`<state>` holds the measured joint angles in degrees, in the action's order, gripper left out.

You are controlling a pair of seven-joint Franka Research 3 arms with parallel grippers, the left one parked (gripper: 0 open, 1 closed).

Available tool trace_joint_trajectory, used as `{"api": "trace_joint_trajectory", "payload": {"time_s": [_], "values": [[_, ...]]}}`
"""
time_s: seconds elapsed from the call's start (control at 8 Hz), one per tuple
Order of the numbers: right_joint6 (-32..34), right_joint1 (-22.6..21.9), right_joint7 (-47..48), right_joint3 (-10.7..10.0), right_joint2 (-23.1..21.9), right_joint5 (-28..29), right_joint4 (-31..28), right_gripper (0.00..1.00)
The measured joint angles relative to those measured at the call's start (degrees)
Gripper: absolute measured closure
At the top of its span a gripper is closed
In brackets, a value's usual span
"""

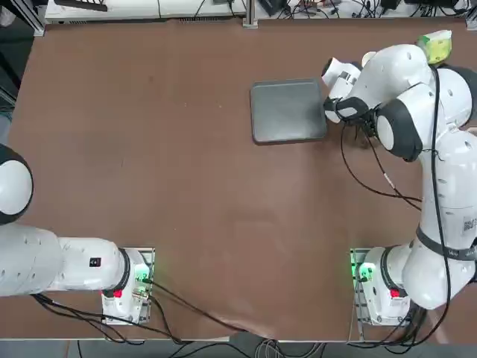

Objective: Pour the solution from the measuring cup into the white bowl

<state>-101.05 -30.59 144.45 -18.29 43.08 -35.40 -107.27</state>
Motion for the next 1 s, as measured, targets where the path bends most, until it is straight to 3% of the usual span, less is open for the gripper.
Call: {"api": "trace_joint_trajectory", "payload": {"time_s": [0.5,0.75,1.0], "values": [[0.1,0.0,0.1,-0.6,0.5,-0.3,0.0,0.06],[0.1,0.0,0.2,-0.6,0.6,-0.8,0.2,0.27],[0.1,-0.3,0.1,-0.6,0.7,-1.4,0.2,0.27]]}}
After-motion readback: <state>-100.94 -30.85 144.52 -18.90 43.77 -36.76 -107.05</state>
